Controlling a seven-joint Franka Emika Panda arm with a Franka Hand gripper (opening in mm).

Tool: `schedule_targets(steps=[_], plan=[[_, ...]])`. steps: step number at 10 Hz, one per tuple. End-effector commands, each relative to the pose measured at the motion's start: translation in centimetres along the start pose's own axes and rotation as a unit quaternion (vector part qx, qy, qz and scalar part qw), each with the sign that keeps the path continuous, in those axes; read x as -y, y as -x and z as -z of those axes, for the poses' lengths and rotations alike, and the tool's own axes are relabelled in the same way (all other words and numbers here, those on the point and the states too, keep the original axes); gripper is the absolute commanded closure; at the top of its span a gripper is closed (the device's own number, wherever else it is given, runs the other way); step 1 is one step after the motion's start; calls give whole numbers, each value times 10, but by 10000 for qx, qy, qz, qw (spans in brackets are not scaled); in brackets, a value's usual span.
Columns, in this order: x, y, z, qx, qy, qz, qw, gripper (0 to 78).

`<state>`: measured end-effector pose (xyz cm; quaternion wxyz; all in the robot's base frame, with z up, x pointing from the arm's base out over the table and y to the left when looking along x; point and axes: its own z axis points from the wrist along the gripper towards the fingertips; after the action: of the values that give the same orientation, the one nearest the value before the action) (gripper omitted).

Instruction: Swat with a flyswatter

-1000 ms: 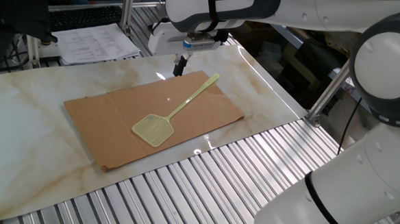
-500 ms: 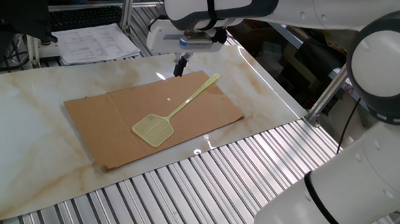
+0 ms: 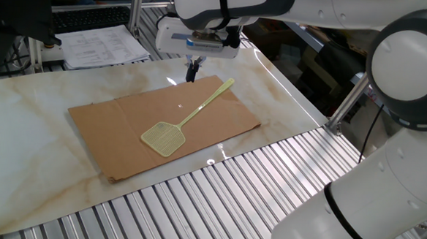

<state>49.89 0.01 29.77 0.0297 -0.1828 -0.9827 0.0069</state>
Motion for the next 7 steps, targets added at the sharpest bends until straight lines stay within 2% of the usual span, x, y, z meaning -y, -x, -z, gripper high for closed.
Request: schedule_targets(steps=[1, 7], plan=[[0, 0, 1, -50, -10, -190, 9998, 776], [0, 0, 1, -80, 33, -199, 9998, 776]])
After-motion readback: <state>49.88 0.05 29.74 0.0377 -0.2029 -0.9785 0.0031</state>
